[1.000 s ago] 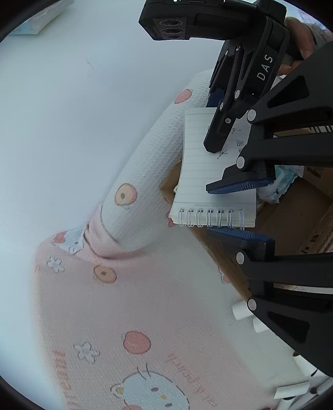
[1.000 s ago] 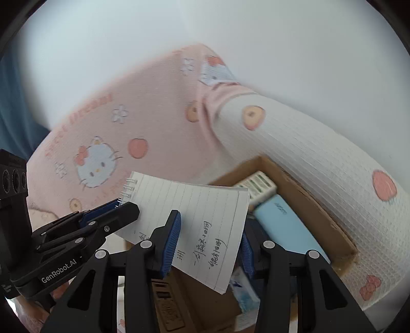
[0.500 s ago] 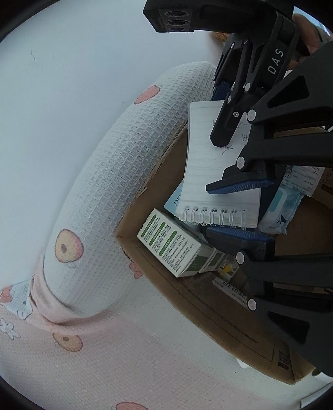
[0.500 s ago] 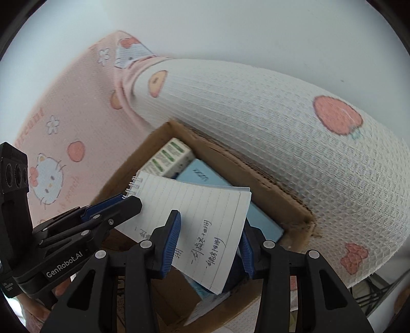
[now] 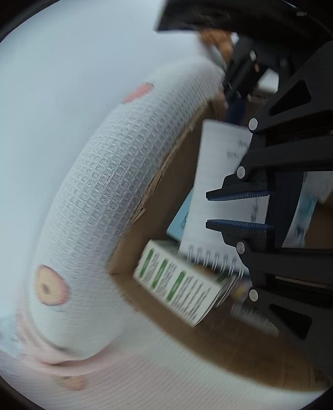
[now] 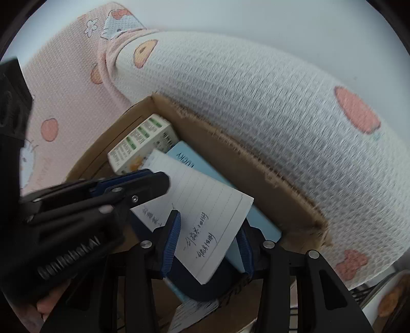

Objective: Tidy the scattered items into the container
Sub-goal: 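Carry the notepad with both tools and lower it into the cardboard box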

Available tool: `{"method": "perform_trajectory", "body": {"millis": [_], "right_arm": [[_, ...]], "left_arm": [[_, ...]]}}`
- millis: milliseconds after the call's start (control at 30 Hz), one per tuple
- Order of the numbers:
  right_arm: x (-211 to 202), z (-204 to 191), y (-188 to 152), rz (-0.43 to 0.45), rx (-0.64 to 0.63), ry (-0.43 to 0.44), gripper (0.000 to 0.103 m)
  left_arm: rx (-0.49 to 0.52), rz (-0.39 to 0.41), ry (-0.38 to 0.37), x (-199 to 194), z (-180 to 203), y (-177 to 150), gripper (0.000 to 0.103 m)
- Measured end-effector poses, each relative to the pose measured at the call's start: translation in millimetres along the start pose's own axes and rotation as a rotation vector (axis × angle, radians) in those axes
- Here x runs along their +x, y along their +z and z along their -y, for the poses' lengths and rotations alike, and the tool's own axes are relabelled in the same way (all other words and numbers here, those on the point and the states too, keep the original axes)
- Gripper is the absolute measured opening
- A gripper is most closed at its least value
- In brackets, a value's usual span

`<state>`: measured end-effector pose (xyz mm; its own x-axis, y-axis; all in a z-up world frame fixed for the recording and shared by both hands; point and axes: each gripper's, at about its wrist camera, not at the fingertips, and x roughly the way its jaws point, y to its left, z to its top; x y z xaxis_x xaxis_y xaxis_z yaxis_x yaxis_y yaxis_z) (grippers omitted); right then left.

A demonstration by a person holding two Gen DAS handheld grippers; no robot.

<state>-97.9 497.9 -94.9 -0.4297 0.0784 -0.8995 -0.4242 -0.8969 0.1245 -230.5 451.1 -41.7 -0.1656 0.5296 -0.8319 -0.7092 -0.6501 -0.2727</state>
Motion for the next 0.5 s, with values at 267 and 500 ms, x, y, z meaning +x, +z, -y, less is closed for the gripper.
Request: {"method": "perform_trajectory", "body": {"millis": [267,500], "right_arm": [[-6,8,-7,-0.044,-0.003,-0.066,0.056],[-26,13,-9,-0.004,-0.02,-0.04,0.06]], "left_arm": [[-0.154,-0.006,0.046,-6,-30,-21,0.019],[-0.175,-0.015,0.048,-10,-36,-44,0.02]]}}
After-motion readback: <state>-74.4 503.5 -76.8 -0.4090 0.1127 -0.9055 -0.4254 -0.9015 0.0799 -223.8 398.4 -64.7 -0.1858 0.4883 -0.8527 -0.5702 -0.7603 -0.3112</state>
